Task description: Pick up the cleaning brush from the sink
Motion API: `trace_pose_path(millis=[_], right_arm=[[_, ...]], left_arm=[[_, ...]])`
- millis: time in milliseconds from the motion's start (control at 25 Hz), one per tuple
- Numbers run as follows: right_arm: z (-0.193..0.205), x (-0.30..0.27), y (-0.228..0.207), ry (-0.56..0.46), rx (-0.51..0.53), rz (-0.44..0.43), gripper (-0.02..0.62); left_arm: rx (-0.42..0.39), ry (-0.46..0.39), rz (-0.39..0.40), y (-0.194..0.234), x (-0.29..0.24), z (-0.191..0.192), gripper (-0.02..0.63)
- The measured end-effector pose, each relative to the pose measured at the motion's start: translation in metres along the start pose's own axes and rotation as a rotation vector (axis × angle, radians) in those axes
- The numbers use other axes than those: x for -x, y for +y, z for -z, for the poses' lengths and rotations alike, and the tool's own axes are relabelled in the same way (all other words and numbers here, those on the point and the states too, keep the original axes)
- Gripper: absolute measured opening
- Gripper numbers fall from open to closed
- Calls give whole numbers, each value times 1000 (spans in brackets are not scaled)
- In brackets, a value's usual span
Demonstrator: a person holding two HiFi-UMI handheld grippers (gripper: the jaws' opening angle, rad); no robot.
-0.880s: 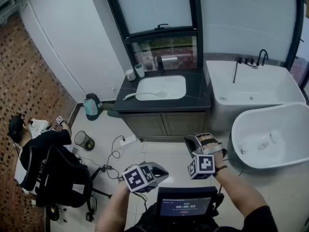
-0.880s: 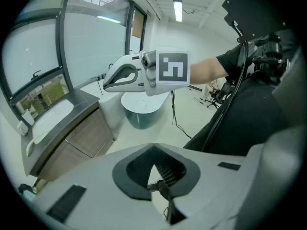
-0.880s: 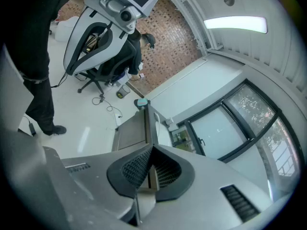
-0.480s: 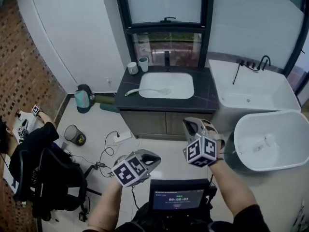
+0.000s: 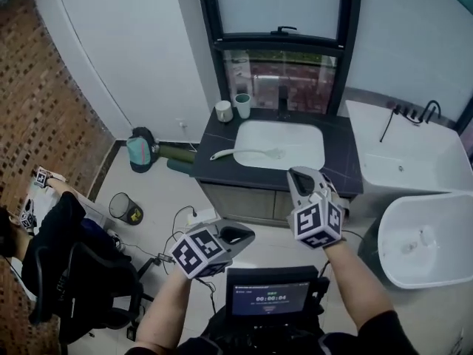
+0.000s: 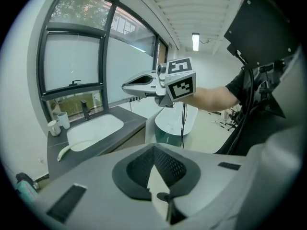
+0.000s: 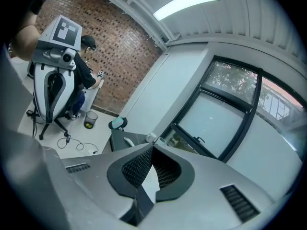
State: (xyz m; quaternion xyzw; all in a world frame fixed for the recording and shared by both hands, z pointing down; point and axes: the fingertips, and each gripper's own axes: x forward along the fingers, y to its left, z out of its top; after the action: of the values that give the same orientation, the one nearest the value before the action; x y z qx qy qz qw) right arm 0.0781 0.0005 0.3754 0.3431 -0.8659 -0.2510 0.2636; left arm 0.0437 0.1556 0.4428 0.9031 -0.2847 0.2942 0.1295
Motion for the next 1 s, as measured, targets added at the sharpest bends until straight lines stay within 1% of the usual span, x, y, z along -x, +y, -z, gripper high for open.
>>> trace_pose_path(millis=[120,240,320,440,520,600,640,720,840,920,1000], right_arm=[[-10,-55,-28,-9,-30,-6,6],[-15,-105,-43,-7,-98,-13,6],[-15,-136,-47,-6,-145,2,6],[-21,-190,-56,-7,-193,45,6],[-20,-225,-60,9,-280,78,6],[-19,-259,-69,26,-385,113,6],[-18,-275,-76,30,-432,133,6],[-11,-306,-91,35,-525,166,6],[9,-343,-114,35,-678,191,6],[16,-365,-134,8,-776,225,6],[19,-386,-149,-6,-832,242,6]], left_arm=[[16,-25,-39,64,5,-23,9],[50,-68,-58,120,9,-38,9],[47,-98,-74,158,11,-40,9],[25,-149,-104,228,20,-43,9],[-24,-133,-125,273,28,-37,9],[-94,-108,-151,317,36,-32,9],[-113,-110,-156,338,39,-32,9],[-100,-138,-159,381,40,-37,9],[-56,-195,-197,439,30,-56,9],[-60,-217,-218,474,23,-69,9],[-50,-225,-226,505,17,-79,9]])
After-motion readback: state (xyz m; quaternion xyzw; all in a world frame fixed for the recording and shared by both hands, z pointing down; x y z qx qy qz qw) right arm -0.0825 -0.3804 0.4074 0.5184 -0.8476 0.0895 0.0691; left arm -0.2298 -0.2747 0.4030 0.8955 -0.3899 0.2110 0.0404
